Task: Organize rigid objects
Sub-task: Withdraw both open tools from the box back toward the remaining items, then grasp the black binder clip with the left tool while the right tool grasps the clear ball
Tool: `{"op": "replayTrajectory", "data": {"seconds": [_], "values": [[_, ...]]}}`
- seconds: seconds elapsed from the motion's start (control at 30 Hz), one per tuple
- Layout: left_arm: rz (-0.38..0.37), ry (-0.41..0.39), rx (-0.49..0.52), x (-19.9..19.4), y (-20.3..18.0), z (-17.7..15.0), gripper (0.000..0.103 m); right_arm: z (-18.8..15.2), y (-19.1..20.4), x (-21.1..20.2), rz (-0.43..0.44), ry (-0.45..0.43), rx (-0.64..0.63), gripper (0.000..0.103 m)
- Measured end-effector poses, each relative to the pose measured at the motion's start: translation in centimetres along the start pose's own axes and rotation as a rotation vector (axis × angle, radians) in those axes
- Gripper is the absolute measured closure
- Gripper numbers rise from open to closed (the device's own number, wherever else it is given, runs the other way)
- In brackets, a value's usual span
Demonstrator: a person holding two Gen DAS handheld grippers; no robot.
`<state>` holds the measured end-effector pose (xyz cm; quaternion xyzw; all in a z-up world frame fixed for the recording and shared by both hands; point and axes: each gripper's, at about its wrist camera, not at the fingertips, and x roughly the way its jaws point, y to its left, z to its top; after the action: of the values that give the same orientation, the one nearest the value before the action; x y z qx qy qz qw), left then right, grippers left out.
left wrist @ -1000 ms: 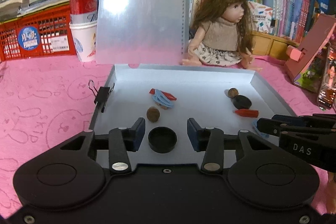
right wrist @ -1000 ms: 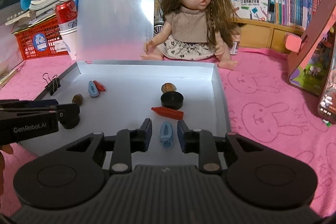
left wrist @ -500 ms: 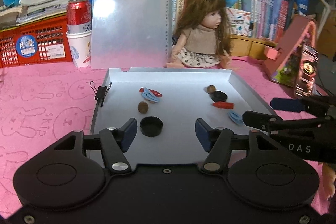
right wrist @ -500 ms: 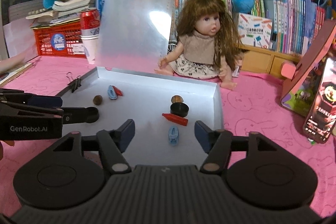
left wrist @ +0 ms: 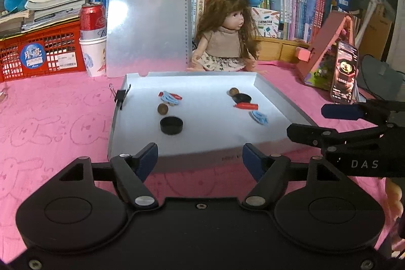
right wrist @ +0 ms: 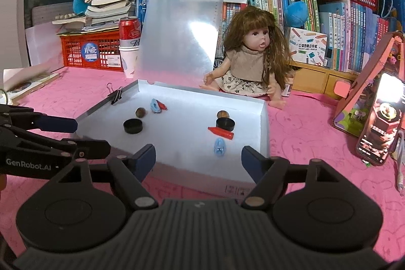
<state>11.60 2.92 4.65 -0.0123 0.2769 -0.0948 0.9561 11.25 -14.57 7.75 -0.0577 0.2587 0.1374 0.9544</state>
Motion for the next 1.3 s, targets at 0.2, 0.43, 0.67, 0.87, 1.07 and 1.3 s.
{"op": "replayTrajectory", "data": {"seconds": [0.2,0.43,0.67,0.87,1.07,1.3], "values": [[-0.014,0.003,0.002,-1.7,-0.3,-1.5,0.03,-1.3,-0.2,-1.7,0.009,-0.005,0.02,0.018],[-0.023,0.008,0.02,-2.9,-0.7,-2.9,0.03,-2.6,0.1,-2.6,0.005,-0.002,0.021,0.018],[-0.031,0.028,0.007,-3.2,-0.6,-4.0,0.03,-3.8,0.3,-3.0,0.012,0.007,0.023,0.018],[-0.024,0.038,0.001,-3.3,-0.4,-4.8,0.03,-4.7,0.1,-3.2,0.012,0.015,0.032,0.018],[-0.023,0.051,0.005,-3.3,-0.4,-5.4,0.03,-5.5,-0.1,-3.4,0.01,0.028,0.04,0.018],[-0.027,0.06,0.005,-3.5,-0.5,-5.9,0.03,-6.3,-0.2,-3.7,0.005,0.035,0.028,0.018]]}}
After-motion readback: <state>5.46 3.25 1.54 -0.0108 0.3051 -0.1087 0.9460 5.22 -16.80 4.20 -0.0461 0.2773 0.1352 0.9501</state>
